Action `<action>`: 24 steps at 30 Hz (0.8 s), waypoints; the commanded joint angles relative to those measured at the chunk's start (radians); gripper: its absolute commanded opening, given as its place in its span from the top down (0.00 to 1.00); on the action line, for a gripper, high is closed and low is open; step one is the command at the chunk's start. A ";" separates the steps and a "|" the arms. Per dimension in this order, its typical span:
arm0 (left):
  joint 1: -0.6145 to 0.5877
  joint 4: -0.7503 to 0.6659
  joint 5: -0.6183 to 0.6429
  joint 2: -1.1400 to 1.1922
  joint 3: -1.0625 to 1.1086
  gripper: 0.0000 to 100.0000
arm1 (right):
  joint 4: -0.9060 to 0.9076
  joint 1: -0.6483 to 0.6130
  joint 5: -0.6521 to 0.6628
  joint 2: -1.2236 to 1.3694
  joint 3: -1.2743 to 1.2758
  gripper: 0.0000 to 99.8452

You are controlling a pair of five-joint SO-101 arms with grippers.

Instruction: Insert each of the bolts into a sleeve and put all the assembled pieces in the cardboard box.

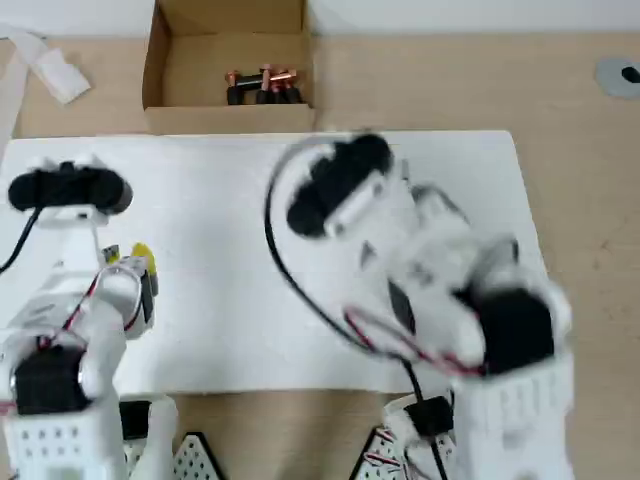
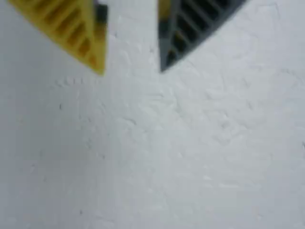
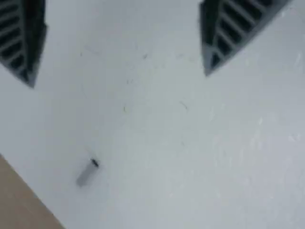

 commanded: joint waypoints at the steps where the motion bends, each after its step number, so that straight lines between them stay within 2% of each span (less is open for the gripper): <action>1: -0.005 -0.005 0.003 0.070 -0.023 0.92 | -0.107 0.085 -0.003 -0.220 0.209 0.74; 4: -0.005 -0.035 0.006 0.113 -0.058 0.92 | -0.180 0.122 -0.068 -0.367 0.363 0.74; 11: 0.008 -0.296 0.140 0.140 -0.054 0.92 | -0.236 0.122 -0.143 -0.631 0.585 0.74; 14: 0.101 -0.311 0.143 0.171 -0.040 0.92 | -0.229 0.150 -0.144 -0.642 0.588 0.74; 17: 0.278 -0.292 0.144 0.242 -0.072 0.92 | -0.232 0.159 -0.146 -0.633 0.593 0.74; 20: 0.384 -0.276 0.144 0.343 -0.259 0.92 | -0.230 0.163 -0.146 -0.619 0.595 0.74; 24: 0.368 -0.302 0.144 0.593 -0.598 0.92 | -0.227 0.163 -0.146 -0.601 0.595 0.74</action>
